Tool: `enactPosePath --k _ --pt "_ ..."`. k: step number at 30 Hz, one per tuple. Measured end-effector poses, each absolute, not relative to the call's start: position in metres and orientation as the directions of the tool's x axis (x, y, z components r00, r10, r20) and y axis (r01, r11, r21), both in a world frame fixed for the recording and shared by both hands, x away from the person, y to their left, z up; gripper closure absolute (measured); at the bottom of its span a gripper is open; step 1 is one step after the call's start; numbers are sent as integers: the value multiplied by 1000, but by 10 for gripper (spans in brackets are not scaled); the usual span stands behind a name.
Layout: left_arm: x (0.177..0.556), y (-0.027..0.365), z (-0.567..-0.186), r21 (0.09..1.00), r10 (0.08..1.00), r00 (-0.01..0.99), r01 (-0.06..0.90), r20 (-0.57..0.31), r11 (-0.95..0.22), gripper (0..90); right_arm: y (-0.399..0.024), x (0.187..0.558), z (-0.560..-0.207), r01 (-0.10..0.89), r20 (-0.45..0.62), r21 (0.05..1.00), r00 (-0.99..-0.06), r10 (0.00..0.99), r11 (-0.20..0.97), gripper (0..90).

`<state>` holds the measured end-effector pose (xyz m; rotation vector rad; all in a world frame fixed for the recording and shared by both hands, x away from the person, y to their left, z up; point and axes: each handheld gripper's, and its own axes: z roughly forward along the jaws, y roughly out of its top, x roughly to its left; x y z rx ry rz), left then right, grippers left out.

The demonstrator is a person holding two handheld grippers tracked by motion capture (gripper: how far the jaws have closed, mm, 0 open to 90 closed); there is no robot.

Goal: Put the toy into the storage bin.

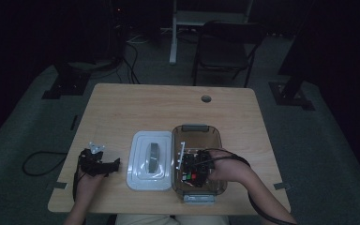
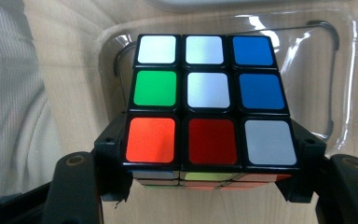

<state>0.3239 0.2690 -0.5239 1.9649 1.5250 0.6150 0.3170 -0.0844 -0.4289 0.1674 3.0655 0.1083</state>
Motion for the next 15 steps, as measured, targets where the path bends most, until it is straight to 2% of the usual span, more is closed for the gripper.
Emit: enactPosePath --k 7,15 --pt "324 269 -524 682 970 244 707 12 -186 5 -80 316 -441 100 -43 -3 -994 100 995 339" --pt "324 269 -524 683 970 244 707 12 -186 4 -80 313 -444 82 -24 -9 -996 82 997 338"
